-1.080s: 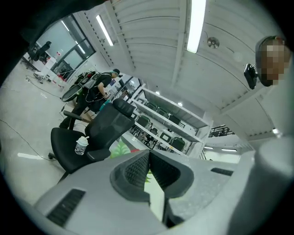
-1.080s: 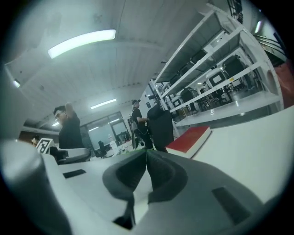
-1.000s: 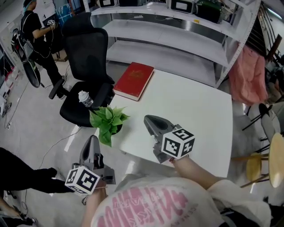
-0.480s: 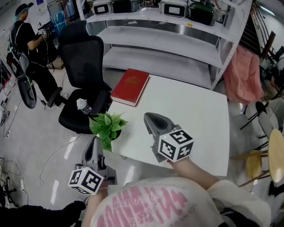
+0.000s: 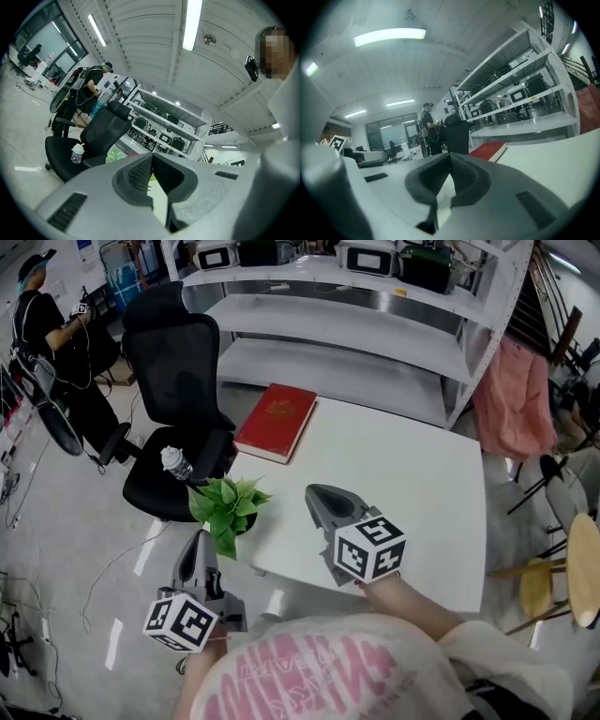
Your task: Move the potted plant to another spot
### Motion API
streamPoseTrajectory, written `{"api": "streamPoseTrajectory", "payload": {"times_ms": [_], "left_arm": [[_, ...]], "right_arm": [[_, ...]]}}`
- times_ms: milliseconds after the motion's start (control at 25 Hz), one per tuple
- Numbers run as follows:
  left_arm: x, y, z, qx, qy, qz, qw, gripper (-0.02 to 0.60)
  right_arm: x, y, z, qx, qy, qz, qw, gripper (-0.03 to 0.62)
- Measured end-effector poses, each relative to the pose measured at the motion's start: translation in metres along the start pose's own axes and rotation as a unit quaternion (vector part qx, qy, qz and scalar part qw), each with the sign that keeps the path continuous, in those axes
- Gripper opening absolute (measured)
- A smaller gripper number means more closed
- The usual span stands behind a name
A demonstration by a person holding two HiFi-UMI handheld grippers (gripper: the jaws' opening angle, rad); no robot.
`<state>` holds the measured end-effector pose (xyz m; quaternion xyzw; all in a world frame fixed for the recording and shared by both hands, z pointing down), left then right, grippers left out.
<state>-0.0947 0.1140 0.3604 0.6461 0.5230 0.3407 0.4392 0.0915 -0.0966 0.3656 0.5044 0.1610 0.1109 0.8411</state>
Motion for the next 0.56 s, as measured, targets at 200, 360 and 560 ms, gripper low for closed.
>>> {"api": "streamPoseTrajectory", "payload": {"times_ms": [200,360,560], "left_arm": [[0.005,0.004,-0.001,0.006,-0.007,-0.006,0.9999,0.003],[0.006,0.008,-0.001,0.013,-0.006,-0.010,0.9999,0.003],[0.007,0.013,-0.003,0.012,-0.003,-0.011,0.9999,0.003]], "right_arm": [[-0.001,0.004,-0.001,0.004,-0.005,-0.013,1.000,0.008],[0.001,0.008,0.000,0.005,-0.003,-0.021,1.000,0.008],[0.001,0.015,0.004,0.004,0.004,-0.025,1.000,0.008]]}}
Point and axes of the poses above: the fingertips, and each gripper's own axes: x backward along the fingers, z to its right, y out of its underside, the point moved 8 cm from there along x, backward along the fingers, and after that the axes turned 9 degrees about -x, right-handed, at the moved point
